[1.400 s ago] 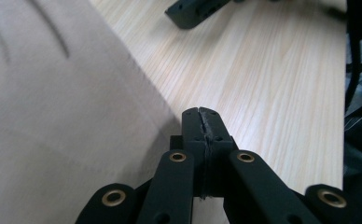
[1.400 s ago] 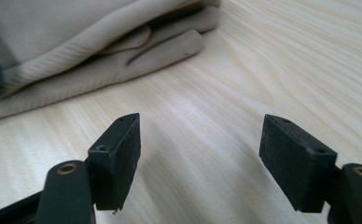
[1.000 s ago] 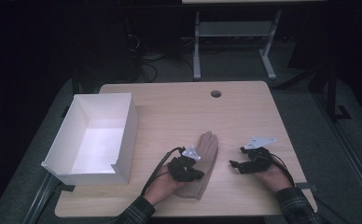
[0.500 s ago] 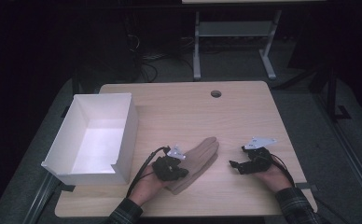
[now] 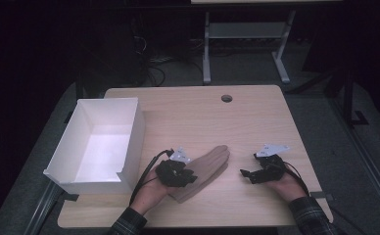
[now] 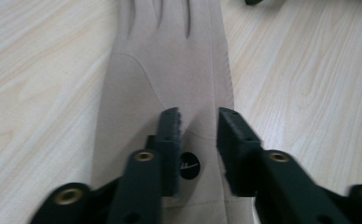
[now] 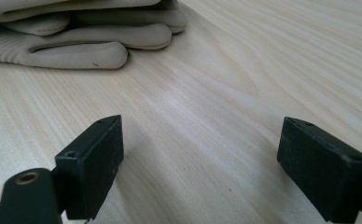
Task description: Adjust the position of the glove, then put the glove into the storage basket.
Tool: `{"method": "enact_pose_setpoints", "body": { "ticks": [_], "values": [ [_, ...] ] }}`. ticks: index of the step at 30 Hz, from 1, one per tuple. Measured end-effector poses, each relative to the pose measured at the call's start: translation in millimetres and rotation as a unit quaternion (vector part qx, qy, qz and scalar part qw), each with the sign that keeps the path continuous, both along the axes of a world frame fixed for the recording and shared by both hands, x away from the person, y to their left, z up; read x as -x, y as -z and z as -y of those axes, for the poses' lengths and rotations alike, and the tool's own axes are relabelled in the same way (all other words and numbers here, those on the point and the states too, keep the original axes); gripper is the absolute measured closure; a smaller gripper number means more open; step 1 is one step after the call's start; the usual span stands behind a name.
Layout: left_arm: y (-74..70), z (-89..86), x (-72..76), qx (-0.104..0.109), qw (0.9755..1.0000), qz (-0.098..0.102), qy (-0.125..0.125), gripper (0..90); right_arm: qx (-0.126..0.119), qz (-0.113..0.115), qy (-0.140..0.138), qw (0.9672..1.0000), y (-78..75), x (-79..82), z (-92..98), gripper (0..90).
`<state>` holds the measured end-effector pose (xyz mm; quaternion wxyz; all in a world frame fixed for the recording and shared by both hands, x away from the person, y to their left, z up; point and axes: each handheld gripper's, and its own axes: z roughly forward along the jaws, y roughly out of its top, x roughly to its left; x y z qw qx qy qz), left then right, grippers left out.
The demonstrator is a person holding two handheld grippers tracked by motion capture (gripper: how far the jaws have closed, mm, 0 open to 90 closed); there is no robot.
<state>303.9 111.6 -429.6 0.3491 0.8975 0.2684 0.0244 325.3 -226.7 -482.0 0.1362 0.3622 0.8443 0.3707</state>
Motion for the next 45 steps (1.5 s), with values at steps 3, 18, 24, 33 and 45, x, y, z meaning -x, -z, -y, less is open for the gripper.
{"method": "enact_pose_setpoints", "body": {
  "ticks": [3,18,24,33,45],
  "values": [
    [-3.1,3.4,-4.1,0.001,0.9999,0.009,-0.006,50.3,-0.002,0.0,0.001,1.0,0.2,0.1,-0.5,13.6],
    [20.3,30.4,-26.6,-0.051,0.9985,0.022,0.002,14.7,0.001,-0.001,0.002,1.0,-0.1,-0.1,-1.0,13.2],
    [28.6,35.8,-23.9,-0.061,0.9979,0.02,0.007,14.3,0.001,0.0,0.003,1.0,0.0,-0.1,-1.1,13.2],
    [27.5,35.4,-21.5,-0.05,0.9983,0.004,0.029,28.1,0.001,0.0,0.003,1.0,0.1,-0.1,-1.2,13.2],
    [21.3,34.3,-20.8,-0.026,0.9979,-0.038,0.045,68.1,0.0,0.0,0.005,1.0,0.0,0.1,-1.5,13.3]
  ]
}}
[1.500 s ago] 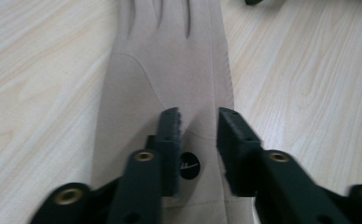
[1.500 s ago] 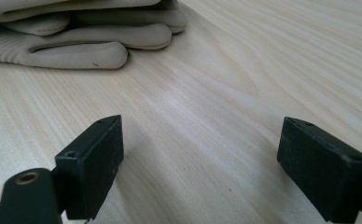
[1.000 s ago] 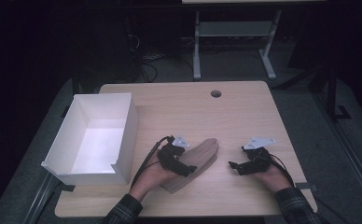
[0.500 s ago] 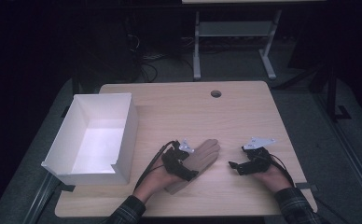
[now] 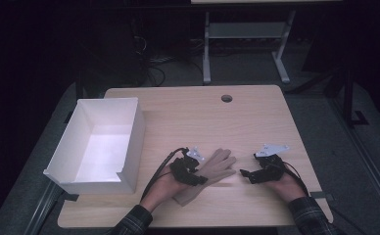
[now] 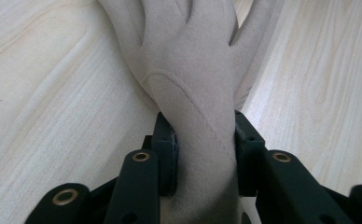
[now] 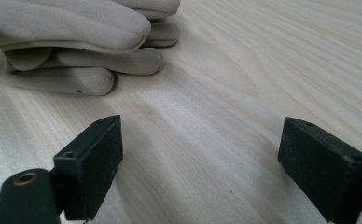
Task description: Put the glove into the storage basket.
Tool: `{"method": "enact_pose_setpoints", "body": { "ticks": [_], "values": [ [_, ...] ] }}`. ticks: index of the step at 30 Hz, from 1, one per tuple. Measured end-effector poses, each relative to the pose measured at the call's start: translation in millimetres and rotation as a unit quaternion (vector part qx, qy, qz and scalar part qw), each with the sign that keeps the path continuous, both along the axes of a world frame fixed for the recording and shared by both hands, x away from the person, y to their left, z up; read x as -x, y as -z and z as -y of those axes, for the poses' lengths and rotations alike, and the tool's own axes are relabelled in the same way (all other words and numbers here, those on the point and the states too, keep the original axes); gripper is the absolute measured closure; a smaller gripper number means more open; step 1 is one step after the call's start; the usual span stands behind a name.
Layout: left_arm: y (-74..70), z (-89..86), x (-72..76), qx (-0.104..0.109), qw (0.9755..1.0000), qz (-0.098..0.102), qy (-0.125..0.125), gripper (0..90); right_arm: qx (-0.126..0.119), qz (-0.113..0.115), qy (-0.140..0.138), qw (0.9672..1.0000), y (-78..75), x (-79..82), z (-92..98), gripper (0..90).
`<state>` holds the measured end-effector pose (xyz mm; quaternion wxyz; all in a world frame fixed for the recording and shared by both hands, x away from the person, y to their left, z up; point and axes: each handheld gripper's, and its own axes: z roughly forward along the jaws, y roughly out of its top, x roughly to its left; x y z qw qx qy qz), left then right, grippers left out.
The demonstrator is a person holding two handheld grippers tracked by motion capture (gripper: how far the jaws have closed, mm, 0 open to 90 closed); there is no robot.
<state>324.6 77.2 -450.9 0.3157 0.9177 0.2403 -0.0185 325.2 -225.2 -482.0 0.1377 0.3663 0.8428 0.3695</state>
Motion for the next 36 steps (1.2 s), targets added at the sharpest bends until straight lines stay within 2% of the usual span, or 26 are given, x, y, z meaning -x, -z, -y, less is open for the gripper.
{"method": "enact_pose_setpoints", "body": {
  "ticks": [1,4,7,14,20,24,28,36],
  "values": [
    [-1.2,-0.9,-0.4,-0.003,1.0,-0.001,0.002,68.5,0.0,0.0,0.0,1.0,0.0,0.0,0.0,13.2],
    [-5.7,-3.0,-0.1,0.009,0.9999,-0.006,-0.009,68.9,0.0,0.0,0.0,1.0,0.0,0.1,-0.1,13.2],
    [-14.0,-7.0,-0.3,0.006,0.9999,-0.007,-0.008,68.9,0.0,0.001,-0.001,1.0,0.1,0.1,-0.2,13.2],
    [-45.5,-16.8,-3.9,0.025,0.9993,0.001,-0.028,68.9,-0.001,-0.001,-0.001,1.0,-0.2,0.7,-0.8,13.2],
    [-74.5,-28.8,-12.4,0.028,0.9988,0.011,-0.038,68.9,-0.001,-0.001,-0.001,1.0,-0.2,0.7,-0.9,13.2],
    [-93.8,-37.7,-16.5,0.038,0.9977,0.011,-0.056,68.8,-0.001,-0.001,-0.001,1.0,-0.1,0.6,-0.8,13.2],
    [-110.0,-46.5,-19.8,0.033,0.9972,0.013,-0.066,68.9,-0.001,-0.001,-0.001,1.0,-0.2,0.6,-0.8,13.2],
    [-137.3,-65.9,-26.0,0.037,0.9955,0.024,-0.084,68.9,-0.002,-0.002,0.0,1.0,-0.2,0.7,-1.0,13.2]
  ]
}}
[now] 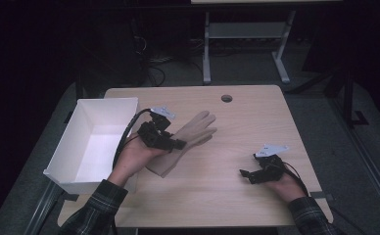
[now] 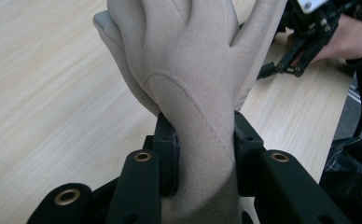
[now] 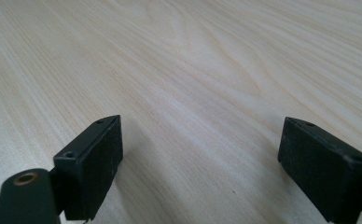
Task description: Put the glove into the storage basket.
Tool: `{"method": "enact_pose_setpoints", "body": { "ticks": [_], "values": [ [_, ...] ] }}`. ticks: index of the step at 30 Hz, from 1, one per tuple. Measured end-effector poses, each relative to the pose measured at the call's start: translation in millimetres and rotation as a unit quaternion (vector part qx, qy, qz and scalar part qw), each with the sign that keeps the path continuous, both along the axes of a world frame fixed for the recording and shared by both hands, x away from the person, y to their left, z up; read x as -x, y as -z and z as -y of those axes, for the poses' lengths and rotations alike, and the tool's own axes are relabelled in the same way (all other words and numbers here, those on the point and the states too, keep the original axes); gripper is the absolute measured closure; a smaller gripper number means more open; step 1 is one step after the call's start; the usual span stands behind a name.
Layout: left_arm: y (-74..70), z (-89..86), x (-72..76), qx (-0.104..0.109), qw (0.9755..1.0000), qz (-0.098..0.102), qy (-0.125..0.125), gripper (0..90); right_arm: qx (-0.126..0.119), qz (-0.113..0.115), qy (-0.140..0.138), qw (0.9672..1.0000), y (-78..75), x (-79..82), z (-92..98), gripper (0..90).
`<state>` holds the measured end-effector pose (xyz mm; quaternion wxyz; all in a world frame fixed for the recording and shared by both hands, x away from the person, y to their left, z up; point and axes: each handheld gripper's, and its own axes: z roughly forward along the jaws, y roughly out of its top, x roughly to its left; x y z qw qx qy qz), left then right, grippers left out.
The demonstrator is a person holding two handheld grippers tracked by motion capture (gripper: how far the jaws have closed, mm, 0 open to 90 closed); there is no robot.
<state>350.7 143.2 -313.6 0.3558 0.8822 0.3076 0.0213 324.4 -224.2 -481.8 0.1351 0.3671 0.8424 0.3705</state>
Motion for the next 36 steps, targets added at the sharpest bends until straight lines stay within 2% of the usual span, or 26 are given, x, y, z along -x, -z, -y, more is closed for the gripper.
{"method": "enact_pose_setpoints", "body": {
  "ticks": [6,11,18,26,30,35,36],
  "values": [
    [-17.7,-18.1,-4.0,-0.004,0.9998,0.006,-0.018,68.8,0.0,0.0,0.0,1.0,0.0,0.0,0.0,13.2],
    [-27.0,-32.9,-6.2,-0.007,0.9993,0.011,-0.034,68.8,0.001,0.001,-0.001,1.0,0.0,-0.1,0.1,13.2],
    [-36.8,-59.4,-9.2,-0.002,0.9974,0.021,-0.069,68.9,0.001,0.001,-0.001,1.0,0.1,-0.1,0.2,13.2],
    [-45.0,-94.3,-10.0,0.001,0.993,0.033,-0.114,68.9,0.001,0.001,0.0,1.0,0.1,-0.1,0.1,13.2],
    [-47.0,-112.7,-9.1,0.007,0.9899,0.036,-0.137,68.8,0.001,0.001,0.0,1.0,0.0,-0.1,0.1,13.2],
    [-47.7,-136.9,-7.8,0.009,0.9845,0.043,-0.17,68.8,0.001,0.0,0.0,1.0,0.0,-0.1,0.1,13.2],
    [-47.1,-141.9,-7.5,0.008,0.9826,0.046,-0.18,68.8,0.001,0.001,0.0,1.0,0.0,-0.1,0.1,13.2]
  ]
}}
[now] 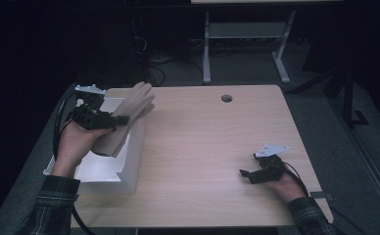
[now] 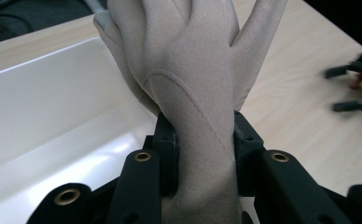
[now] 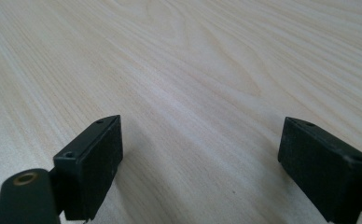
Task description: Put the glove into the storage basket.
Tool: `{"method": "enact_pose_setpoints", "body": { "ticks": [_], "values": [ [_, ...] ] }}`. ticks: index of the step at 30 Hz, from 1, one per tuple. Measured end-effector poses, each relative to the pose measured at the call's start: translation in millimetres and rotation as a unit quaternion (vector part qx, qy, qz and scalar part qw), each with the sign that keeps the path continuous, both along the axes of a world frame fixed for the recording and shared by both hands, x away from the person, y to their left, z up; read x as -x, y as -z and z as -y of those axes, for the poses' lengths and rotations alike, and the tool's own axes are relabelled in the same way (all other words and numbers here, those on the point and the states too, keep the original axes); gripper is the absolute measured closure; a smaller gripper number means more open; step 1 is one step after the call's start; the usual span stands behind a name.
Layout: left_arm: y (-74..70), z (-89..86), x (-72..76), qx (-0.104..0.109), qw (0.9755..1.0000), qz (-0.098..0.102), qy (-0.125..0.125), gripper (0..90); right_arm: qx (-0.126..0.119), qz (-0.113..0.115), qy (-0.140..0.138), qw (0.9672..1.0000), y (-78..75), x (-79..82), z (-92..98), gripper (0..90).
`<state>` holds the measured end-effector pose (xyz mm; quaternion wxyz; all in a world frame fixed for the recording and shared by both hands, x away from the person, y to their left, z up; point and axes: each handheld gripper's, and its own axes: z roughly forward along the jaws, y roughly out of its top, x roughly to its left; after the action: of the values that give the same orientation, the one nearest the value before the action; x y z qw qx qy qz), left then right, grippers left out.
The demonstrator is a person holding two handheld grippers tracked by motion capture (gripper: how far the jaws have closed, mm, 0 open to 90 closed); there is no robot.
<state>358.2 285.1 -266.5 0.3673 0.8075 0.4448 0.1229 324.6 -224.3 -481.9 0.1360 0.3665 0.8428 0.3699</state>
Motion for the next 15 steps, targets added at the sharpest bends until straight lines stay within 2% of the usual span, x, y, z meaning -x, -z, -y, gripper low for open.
{"method": "enact_pose_setpoints", "body": {
  "ticks": [4,9,15],
  "values": [
    [5.7,-20.1,0.0,-0.002,0.9994,-0.001,-0.035,68.9,0.0,0.0,0.0,1.0,0.0,0.0,0.0,13.2],
    [21.9,-40.8,-1.3,-0.007,0.9972,-0.011,-0.074,68.8,0.0,0.0,0.0,1.0,0.0,-0.1,0.0,13.2],
    [44.9,-53.4,-2.6,-0.011,0.9951,-0.027,-0.094,68.8,0.0,0.0,0.0,1.0,0.0,0.0,0.0,13.2]
  ]
}}
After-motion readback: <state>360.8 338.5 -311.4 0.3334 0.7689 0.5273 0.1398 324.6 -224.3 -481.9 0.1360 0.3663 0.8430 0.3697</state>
